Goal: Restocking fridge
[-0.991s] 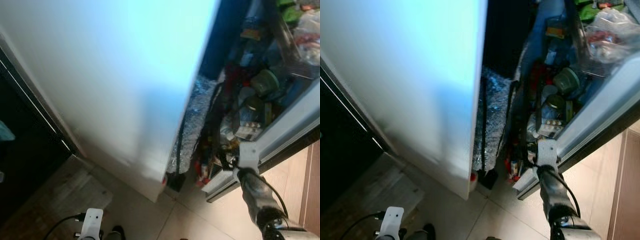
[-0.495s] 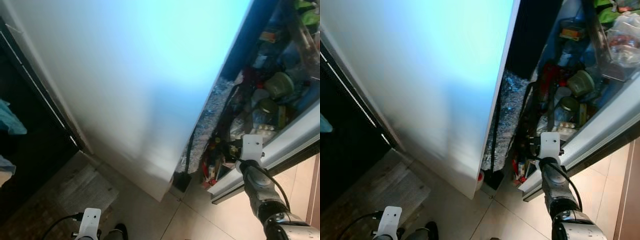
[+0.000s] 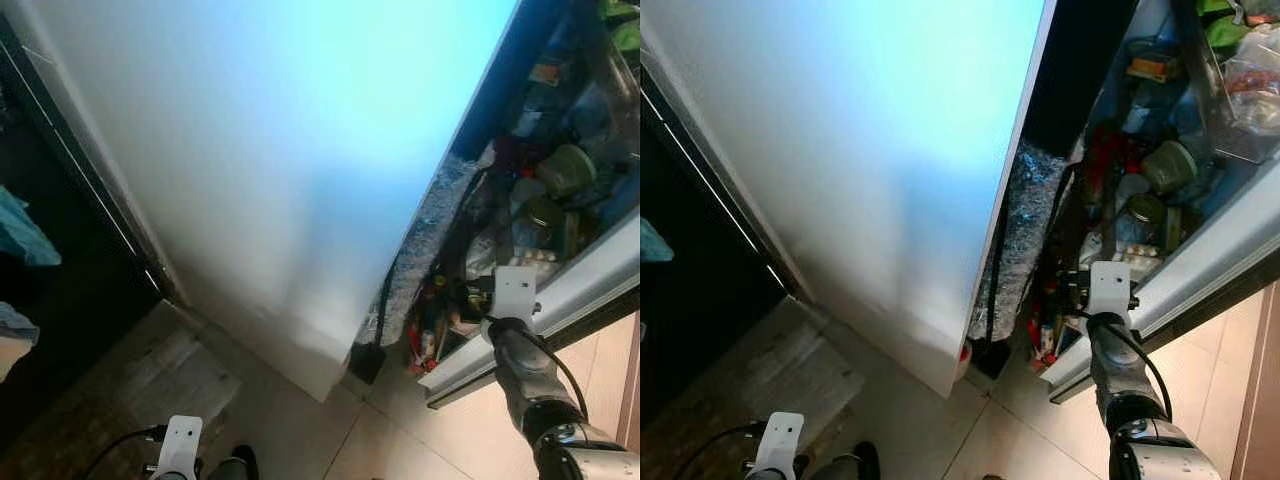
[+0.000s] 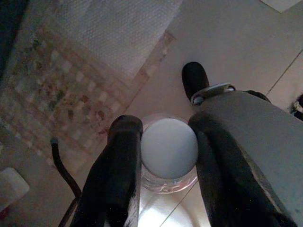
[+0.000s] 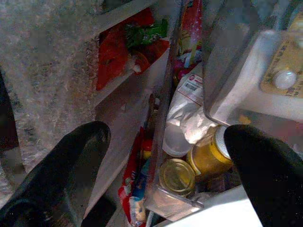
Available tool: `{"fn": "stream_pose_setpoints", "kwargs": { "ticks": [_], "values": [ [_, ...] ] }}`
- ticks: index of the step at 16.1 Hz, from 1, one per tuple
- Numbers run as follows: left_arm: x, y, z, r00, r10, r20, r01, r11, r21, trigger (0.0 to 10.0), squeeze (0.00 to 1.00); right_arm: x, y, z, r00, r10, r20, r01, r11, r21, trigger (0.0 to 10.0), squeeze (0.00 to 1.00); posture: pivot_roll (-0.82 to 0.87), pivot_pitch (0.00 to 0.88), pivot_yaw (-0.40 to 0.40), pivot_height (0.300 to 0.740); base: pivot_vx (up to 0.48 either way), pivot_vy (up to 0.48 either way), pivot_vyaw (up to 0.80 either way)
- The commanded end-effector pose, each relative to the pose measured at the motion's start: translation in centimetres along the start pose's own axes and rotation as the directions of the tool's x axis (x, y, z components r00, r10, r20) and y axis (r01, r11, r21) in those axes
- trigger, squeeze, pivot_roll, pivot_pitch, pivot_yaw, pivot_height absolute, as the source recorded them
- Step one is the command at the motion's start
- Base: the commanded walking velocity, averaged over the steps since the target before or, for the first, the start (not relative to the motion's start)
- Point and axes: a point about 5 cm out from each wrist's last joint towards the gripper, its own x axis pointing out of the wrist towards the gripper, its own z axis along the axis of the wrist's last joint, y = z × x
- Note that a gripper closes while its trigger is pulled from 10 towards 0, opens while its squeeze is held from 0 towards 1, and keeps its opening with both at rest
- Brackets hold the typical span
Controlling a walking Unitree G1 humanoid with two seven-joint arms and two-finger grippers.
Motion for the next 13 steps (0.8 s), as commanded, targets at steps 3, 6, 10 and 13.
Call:
{"fn": "stream_pose_setpoints", "kwargs": {
  "ticks": [3, 6, 10, 13],
  "values": [
    [-0.2, 0.0, -1.1, 0.999, -0.002, -0.038, 0.002, 1.000, 0.007, 10.0, 0.00, 0.2, -2.5, 1.4, 0.992, -0.111, 0.053, 0.110, 0.994, 0.013, 10.0, 0.00, -0.12, 0.180, -0.078, 0.740, 0.000, 0.000, 0.00],
    [-0.2, 0.0, -1.1, 0.999, -0.001, -0.038, 0.001, 1.000, 0.009, 10.0, 0.00, 0.1, -3.4, 1.5, 0.988, -0.145, 0.057, 0.145, 0.989, 0.014, 10.0, 0.00, -0.12, 0.180, -0.078, 0.740, 0.000, 0.000, 0.00],
    [-0.2, 0.0, -1.1, 0.999, -0.001, -0.039, 0.002, 1.000, 0.010, 10.0, 0.00, -0.2, -4.9, 1.3, 0.976, -0.213, 0.046, 0.213, 0.977, 0.019, 10.0, 0.00, -0.12, 0.180, -0.078, 0.740, 0.000, 0.000, 0.00],
    [-0.2, 0.0, -1.1, 0.999, -0.001, -0.039, 0.002, 1.000, 0.012, 10.0, 0.00, -1.2, -8.1, 0.6, 0.938, -0.347, 0.014, 0.347, 0.938, 0.025, 10.0, 0.00, -0.12, 0.178, -0.077, 0.740, 0.000, 0.000, 0.00]
  ]
}}
